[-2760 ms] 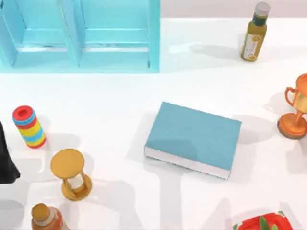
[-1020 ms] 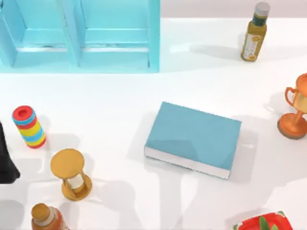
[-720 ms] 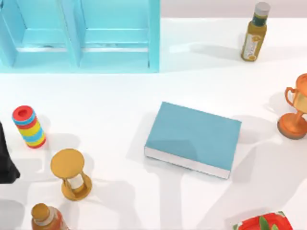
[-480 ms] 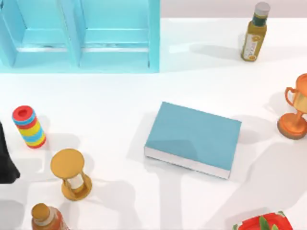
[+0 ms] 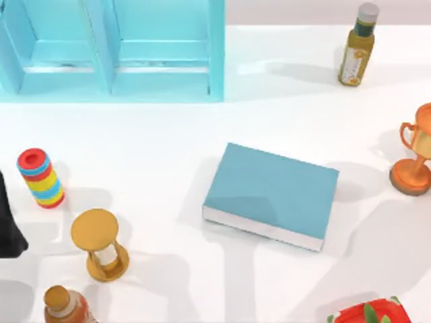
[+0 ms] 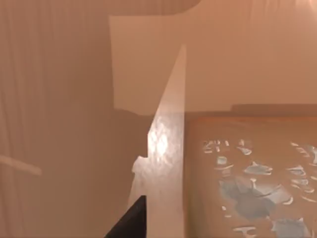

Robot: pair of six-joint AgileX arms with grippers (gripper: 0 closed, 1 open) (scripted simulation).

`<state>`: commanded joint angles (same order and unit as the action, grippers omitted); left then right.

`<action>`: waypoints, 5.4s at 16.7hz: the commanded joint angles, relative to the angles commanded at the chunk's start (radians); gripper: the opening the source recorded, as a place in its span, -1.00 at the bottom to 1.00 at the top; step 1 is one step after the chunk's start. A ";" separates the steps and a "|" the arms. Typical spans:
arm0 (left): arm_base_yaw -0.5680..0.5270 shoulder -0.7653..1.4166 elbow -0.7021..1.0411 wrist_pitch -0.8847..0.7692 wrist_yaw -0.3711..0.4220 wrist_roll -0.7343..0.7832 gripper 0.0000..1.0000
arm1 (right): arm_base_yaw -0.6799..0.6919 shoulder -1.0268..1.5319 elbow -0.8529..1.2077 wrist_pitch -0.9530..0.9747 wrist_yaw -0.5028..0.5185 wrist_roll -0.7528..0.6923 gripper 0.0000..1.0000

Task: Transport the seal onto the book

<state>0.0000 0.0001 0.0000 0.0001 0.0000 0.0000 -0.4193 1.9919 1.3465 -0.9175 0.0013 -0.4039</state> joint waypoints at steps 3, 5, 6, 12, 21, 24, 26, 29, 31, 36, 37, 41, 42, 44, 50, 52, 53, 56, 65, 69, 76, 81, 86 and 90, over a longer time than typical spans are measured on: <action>0.000 0.000 0.000 0.000 0.000 0.000 1.00 | 0.000 0.000 0.000 0.000 0.000 0.000 -0.21; 0.000 0.000 0.000 0.000 0.000 0.000 1.00 | 0.000 0.000 0.000 0.000 0.000 0.000 -0.51; 0.000 0.000 0.000 0.000 0.000 0.000 1.00 | 0.000 0.000 0.000 0.000 0.000 0.000 -0.66; 0.000 0.000 0.000 0.000 0.000 0.000 1.00 | 0.000 0.000 0.000 0.000 0.000 0.000 -1.00; 0.000 0.000 0.000 0.000 0.000 0.000 1.00 | 0.003 -0.022 0.047 -0.027 0.022 0.059 -1.00; 0.000 0.000 0.000 0.000 0.000 0.000 1.00 | 0.035 -0.071 0.119 -0.087 0.053 0.166 -1.00; 0.000 0.000 0.000 0.000 0.000 0.000 1.00 | 0.079 -0.105 0.175 -0.152 0.068 0.239 -1.00; 0.000 0.000 0.000 0.000 0.000 0.000 1.00 | 0.184 -0.150 0.257 -0.285 0.064 0.329 -1.00; 0.000 0.000 0.000 0.000 0.000 0.000 1.00 | 0.271 -0.169 0.301 -0.391 0.048 0.372 -1.00; 0.000 0.000 0.000 0.000 0.000 0.000 1.00 | 0.417 -0.189 0.354 -0.542 0.004 0.416 -1.00; 0.000 0.000 0.000 0.000 0.000 0.000 1.00 | 0.418 -0.190 0.354 -0.543 0.003 0.416 -1.00; 0.000 0.000 0.000 0.000 0.000 0.000 1.00 | 0.415 -0.186 0.352 -0.540 0.003 0.419 -1.00; 0.000 0.000 0.000 0.000 0.000 0.000 1.00 | 0.423 -0.191 0.357 -0.539 0.004 0.431 -1.00; 0.000 0.000 0.000 0.000 0.000 0.000 1.00 | 0.462 -0.203 0.371 -0.528 0.006 0.487 -1.00; 0.000 0.000 0.000 0.000 0.000 0.000 1.00 | 0.716 -0.104 0.461 -0.461 0.006 0.817 -1.00; 0.000 0.000 0.000 0.000 0.000 0.000 1.00 | 0.817 -0.021 0.497 -0.432 0.006 0.921 -1.00; 0.000 0.000 0.000 0.000 0.000 0.000 1.00 | 0.864 0.025 0.513 -0.418 0.006 0.962 -1.00; 0.000 0.000 0.000 0.000 0.000 0.000 1.00 | 0.977 0.152 0.553 -0.385 0.005 1.024 -1.00; 0.000 0.000 0.000 0.000 0.000 0.000 1.00 | 1.024 0.205 0.574 -0.378 0.002 1.036 -1.00; 0.000 0.000 0.000 0.000 0.000 0.000 1.00 | 1.026 0.205 0.588 -0.388 0.004 1.035 -1.00; 0.000 0.000 0.000 0.000 0.000 0.000 1.00 | 1.026 0.205 0.588 -0.388 0.004 1.035 -0.10; 0.000 0.000 0.000 0.000 0.000 0.000 1.00 | 1.026 0.205 0.588 -0.388 0.004 1.035 0.66; 0.000 0.000 0.000 0.000 0.000 0.000 1.00 | 1.026 0.205 0.588 -0.388 0.004 1.035 1.00; 0.000 0.000 0.000 0.000 0.000 0.000 1.00 | 1.026 0.205 0.588 -0.388 0.004 1.035 1.00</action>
<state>0.0000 0.0001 0.0000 0.0001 0.0000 0.0000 0.6071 2.1969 1.9346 -1.3059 0.0048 0.6312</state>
